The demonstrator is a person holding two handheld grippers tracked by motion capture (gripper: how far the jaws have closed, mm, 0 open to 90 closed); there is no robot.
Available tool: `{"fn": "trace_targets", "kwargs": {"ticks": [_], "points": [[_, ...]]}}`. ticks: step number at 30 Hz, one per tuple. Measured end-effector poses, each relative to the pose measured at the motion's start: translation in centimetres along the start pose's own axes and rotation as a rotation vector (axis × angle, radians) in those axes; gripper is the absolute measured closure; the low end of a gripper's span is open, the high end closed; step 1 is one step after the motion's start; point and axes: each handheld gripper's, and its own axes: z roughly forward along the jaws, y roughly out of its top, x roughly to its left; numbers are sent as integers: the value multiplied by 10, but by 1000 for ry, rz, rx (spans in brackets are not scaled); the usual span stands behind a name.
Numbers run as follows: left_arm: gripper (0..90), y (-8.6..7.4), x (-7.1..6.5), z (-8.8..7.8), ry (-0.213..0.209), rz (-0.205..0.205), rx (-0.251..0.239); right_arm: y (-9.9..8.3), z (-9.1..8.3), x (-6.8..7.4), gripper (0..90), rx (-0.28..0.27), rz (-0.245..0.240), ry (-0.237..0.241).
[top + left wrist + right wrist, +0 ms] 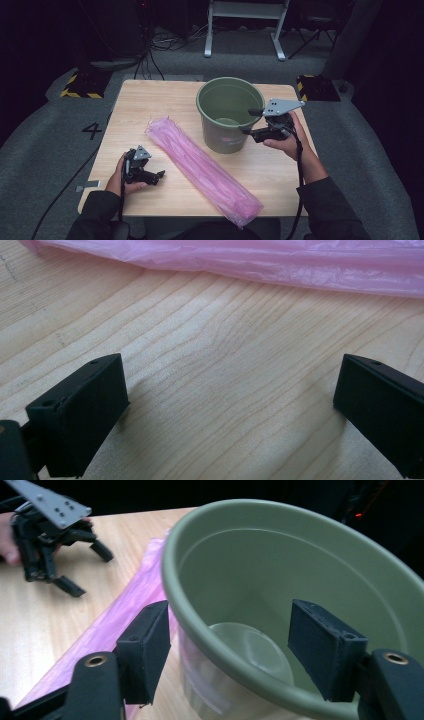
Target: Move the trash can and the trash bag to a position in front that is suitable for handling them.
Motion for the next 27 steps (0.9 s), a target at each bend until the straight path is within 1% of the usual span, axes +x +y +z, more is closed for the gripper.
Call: {"fn": "trace_targets", "kwargs": {"ticks": [3, 6, 9, 11, 13, 14, 15, 17, 20, 23, 25, 26, 27], "points": [[9, 0, 0, 0, 0, 0, 0, -4, -9, -3, 300, -10, 12, -39], [9, 0, 0, 0, 0, 0, 0, -8, -15, -7, 290, -6, 24, -73], [9, 0, 0, 0, 0, 0, 0, -16, -22, -10, 284, -9, 43, -96], [8, 0, 0, 0, 0, 0, 0, -21, -25, -12, 274, -7, 47, -113], [9, 0, 0, 0, 0, 0, 0, -27, -28, -14, 273, -8, 55, -120], [9, 0, 0, 0, 0, 0, 0, -27, -28, -14, 273, -8, 55, -120], [9, 0, 0, 0, 0, -1, -1, -34, -30, -15, 272, -6, 65, -140], [9, 0, 0, 0, -1, -2, 0, -41, -31, -17, 272, -7, 77, -137], [9, 0, 0, 0, -2, -3, 3, -56, -28, -18, 272, 23, 73, -176], [12, 0, 0, -1, 1, -1, 3, -78, -20, -20, 268, 74, 108, -179], [14, 0, -1, -1, 0, -3, 2, -94, -15, -22, 267, 101, 137, -173], [15, 0, -1, -1, 0, -3, 1, -103, -12, -23, 266, 115, 162, -171], [17, -1, -1, -1, 2, -3, -1, -110, -10, -24, 265, 125, 173, -173]]}}
